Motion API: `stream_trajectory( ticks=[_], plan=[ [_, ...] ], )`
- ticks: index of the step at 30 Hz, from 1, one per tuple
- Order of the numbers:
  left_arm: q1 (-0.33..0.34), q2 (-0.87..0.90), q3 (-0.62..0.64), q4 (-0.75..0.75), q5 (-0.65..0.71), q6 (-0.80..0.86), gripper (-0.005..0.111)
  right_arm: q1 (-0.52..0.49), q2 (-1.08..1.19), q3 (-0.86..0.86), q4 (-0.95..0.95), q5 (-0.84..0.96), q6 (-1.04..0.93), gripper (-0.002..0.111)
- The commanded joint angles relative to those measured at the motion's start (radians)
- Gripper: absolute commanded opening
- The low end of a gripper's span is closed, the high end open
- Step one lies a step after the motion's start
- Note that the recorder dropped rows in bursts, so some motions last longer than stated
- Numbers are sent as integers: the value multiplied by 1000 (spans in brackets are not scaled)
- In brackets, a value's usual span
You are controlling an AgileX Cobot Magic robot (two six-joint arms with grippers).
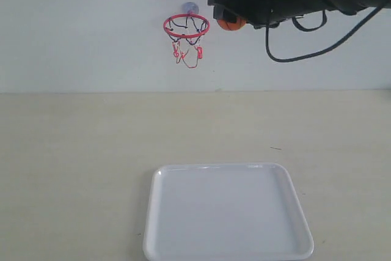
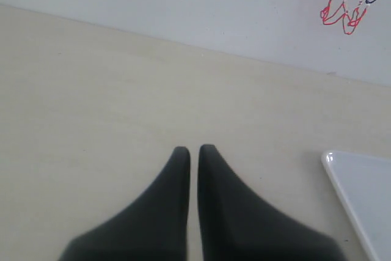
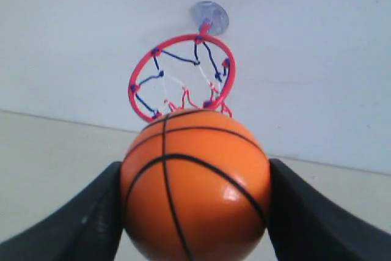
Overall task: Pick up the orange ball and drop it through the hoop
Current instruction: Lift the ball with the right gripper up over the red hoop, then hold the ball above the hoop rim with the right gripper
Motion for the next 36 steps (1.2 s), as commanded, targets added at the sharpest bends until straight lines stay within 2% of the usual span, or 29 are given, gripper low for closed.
stream_trajectory(
  ticks=[1,6,13,21,25,36],
  plan=[
    [3,-3,4,1,-4,-6,4,-6,115,-176,34,23,-11,0],
    [3,-3,4,1,-4,-6,4,-6,301,-456,94,94,-14,0],
    [3,-3,4,1,-4,-6,4,-6,439,-638,238,106,-29,0],
    [3,-3,4,1,-4,-6,4,-4,505,-680,346,82,-65,0],
    [3,-3,4,1,-4,-6,4,2,506,-680,352,51,-137,0],
    [3,-3,4,1,-4,-6,4,14,506,-680,352,-11,-141,0]
  ],
)
